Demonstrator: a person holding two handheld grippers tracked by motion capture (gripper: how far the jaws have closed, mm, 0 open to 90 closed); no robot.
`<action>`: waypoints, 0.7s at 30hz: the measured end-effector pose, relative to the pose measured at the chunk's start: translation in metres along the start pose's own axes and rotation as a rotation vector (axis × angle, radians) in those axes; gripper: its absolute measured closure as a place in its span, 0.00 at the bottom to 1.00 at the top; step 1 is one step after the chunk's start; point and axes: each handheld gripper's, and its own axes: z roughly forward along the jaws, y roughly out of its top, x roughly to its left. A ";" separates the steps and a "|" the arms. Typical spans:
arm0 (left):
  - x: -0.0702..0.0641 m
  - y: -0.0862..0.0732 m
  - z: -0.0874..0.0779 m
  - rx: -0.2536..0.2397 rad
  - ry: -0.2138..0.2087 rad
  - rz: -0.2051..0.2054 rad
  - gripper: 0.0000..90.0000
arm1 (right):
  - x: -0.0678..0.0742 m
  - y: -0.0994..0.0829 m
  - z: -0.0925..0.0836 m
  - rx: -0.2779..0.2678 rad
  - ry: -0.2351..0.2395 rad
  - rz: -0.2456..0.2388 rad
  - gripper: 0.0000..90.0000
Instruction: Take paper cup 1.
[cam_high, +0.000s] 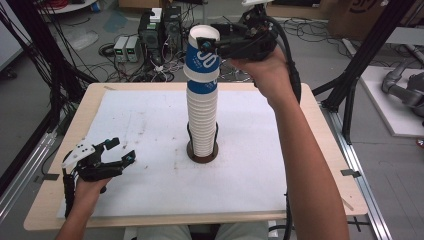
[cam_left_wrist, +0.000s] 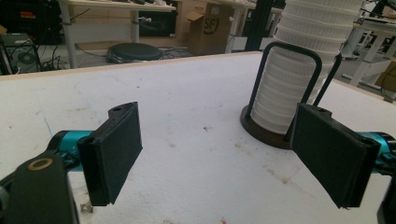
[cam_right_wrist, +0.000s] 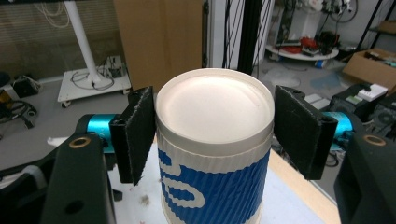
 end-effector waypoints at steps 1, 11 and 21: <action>0.000 0.000 0.000 0.000 -0.001 0.001 0.18 | 0.000 0.000 0.000 0.000 0.000 0.000 0.36; -0.001 0.000 0.001 -0.001 -0.009 0.001 0.18 | 0.007 0.018 -0.026 -0.086 -0.023 -0.012 0.37; -0.003 0.000 0.002 0.000 -0.020 0.005 0.18 | 0.007 0.022 -0.056 -0.126 -0.071 -0.017 0.37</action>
